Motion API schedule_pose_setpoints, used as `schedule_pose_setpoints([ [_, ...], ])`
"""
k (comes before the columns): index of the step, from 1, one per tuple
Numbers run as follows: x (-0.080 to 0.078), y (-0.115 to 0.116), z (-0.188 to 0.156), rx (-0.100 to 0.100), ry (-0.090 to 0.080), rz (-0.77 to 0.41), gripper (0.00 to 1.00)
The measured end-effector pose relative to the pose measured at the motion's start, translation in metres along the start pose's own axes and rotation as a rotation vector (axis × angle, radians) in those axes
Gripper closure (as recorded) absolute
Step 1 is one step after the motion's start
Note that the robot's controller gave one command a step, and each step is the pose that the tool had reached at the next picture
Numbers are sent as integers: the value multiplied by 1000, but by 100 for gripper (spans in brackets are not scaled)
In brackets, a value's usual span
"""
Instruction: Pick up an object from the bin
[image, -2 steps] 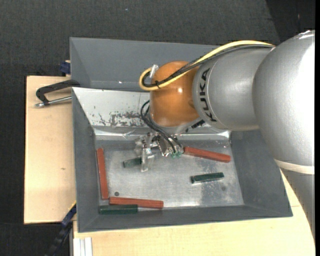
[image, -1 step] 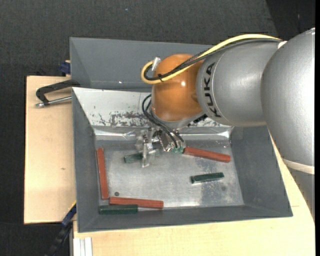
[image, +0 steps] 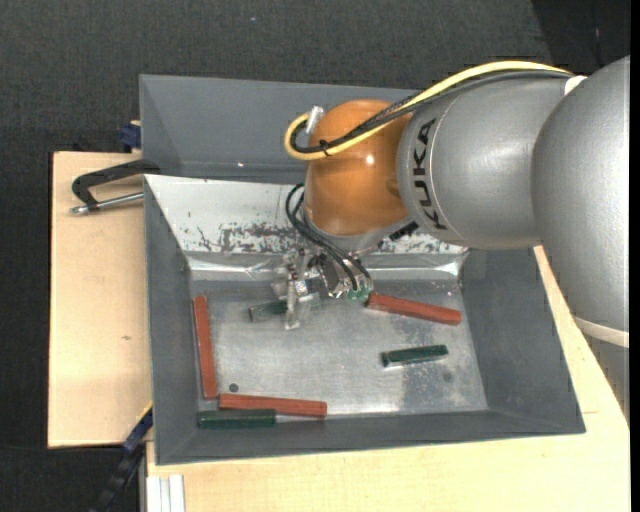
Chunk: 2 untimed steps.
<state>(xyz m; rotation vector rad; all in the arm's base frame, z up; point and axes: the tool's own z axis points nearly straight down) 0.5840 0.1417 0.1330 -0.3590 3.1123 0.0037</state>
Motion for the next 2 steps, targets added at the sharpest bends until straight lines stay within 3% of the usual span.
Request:
schedule_pose_setpoints([
  [2,1,0,-30,0,5,0,100],
])
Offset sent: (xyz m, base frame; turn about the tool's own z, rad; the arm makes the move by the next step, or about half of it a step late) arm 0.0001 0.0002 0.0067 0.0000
